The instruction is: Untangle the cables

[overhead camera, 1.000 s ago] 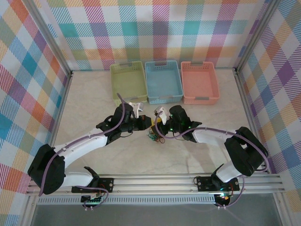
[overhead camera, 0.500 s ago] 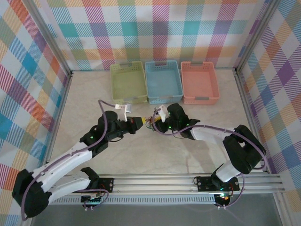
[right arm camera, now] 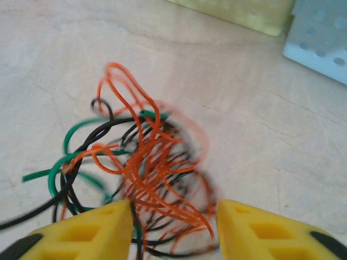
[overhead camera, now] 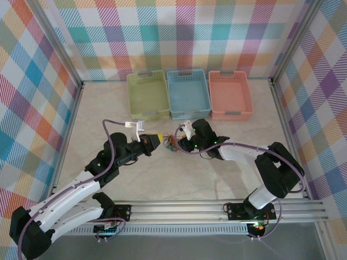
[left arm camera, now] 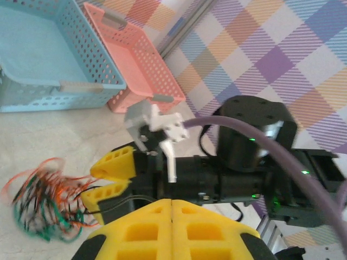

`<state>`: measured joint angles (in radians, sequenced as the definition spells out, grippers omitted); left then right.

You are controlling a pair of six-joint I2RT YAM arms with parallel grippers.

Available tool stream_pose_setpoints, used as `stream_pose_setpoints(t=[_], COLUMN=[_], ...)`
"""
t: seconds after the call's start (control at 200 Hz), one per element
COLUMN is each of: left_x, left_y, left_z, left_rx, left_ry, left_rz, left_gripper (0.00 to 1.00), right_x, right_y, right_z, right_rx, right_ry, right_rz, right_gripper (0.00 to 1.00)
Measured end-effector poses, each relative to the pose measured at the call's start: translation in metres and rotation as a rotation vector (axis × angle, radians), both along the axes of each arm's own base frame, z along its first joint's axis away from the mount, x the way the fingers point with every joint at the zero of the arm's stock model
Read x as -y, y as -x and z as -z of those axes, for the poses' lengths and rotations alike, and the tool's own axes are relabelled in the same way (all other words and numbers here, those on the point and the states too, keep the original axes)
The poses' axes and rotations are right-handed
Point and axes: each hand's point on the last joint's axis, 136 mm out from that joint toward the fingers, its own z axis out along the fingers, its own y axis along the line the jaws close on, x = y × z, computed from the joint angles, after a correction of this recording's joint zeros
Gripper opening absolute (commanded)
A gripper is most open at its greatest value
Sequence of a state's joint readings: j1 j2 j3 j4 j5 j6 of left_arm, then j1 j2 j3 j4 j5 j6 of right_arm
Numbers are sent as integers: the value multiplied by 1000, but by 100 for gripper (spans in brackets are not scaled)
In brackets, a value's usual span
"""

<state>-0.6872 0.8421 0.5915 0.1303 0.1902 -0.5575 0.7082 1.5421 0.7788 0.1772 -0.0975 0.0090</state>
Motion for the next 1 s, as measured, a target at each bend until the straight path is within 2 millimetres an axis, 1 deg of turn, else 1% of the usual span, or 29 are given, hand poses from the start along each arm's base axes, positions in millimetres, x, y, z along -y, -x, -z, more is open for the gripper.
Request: stream_pose_setpoints(t=[0.1,0.155,0.235,0.39,0.535,0.635,0.71,0.74,0.785,0.825,0.95,1.0], left_x=[4,5,6,13,23,30,37,39,42,44,51,51], left_y=[-4,-5,-4,-1,4,7,12,14,17,20,26,26], left_z=[12,15,16,12,13,14,15,16,16,15,5,3], left_rx=[-31,-38,-41,-46,-56,-60,-68,-69,-72,-71,-55,-54], left_ry=[-24,-30,-30,-19,-15,-10,-10,-10,-10,-8,8,8], left_rz=[3,3,10,56,105,145,176,190,207,220,261,260], left_gripper=[0,0,0,0,0,0,0,0,0,0,0,0], right_x=[1,-1,-6,-24,-34,-38,-39,-39,-39,-39,-40,-41], right_y=[16,26,38,65,84,86,84,83,81,78,75,73], right_z=[-13,-23,-35,-45,-52,-57,-58,-58,-56,-55,-53,-56], right_rx=[38,75,140,244,328,365,381,385,387,388,385,391], right_ry=[-69,-112,-166,-218,-250,-261,-263,-261,-256,-251,-245,-247], right_rz=[-49,-89,-159,-327,-439,-465,-460,-454,-444,-433,-419,-417], right_gripper=[55,58,58,61,62,61,56,52,42,37,36,36])
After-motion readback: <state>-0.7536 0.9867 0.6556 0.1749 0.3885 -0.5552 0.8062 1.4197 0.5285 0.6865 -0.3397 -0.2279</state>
